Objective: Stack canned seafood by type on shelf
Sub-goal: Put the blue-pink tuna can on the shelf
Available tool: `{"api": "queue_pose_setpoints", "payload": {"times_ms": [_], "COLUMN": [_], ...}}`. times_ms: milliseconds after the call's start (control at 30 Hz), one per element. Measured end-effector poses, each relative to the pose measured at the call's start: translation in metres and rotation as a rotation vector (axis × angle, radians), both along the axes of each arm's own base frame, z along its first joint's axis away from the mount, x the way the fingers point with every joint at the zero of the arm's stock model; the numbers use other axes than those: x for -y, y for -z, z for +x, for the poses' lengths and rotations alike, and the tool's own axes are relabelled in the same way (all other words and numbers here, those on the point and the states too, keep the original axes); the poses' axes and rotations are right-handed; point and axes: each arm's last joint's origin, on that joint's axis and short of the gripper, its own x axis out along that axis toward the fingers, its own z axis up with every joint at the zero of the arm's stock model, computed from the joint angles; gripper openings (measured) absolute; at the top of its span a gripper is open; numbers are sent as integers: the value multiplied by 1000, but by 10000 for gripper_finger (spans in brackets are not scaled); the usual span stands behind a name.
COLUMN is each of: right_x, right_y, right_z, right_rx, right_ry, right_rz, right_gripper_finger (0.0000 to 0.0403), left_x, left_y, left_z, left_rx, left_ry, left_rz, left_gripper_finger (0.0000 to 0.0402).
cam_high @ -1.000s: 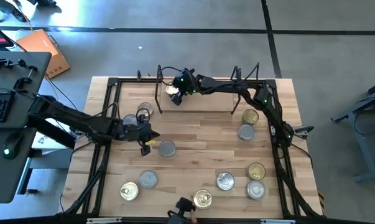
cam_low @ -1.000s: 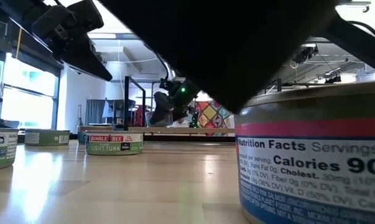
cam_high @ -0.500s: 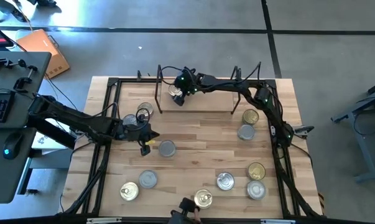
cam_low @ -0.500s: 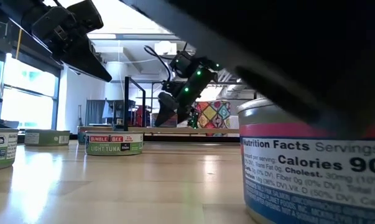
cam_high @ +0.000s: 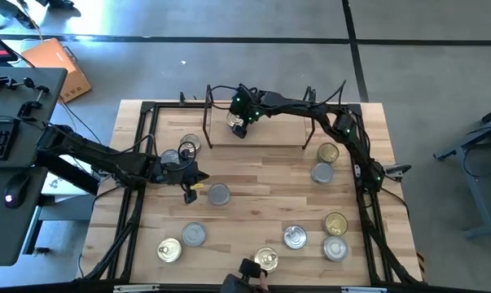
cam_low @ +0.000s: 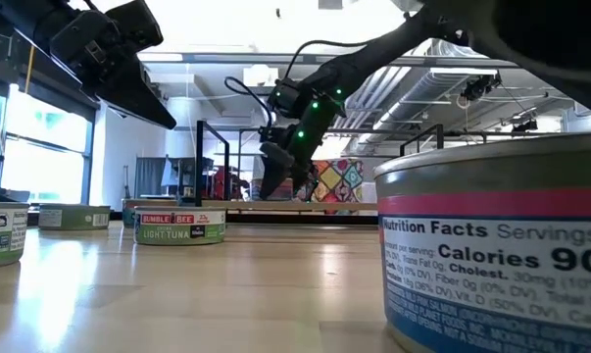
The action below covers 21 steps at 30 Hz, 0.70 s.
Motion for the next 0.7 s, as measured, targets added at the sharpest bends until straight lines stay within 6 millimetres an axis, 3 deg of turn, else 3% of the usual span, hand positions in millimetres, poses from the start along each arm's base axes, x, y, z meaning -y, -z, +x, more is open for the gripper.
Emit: {"api": "queue_pose_setpoints", "payload": {"times_ms": [167,300,700], "right_x": [0,-3,-17], "right_y": [0,2,3], "right_z": [-1,-3,-4], "right_rx": [-17,-53,-90], "right_ry": [-30,-82,-295], "right_rz": [-13,-26,2], "right_gripper_finger": [399,399,399], "left_x": [-3,-13,-57], "left_y": [-1,-2,24], "left_z": [3,19,57], "left_rx": [31,111,163], "left_ry": [-55,-121,-281], "left_rz": [23,28,88], "left_gripper_finger": [0,0,0]}}
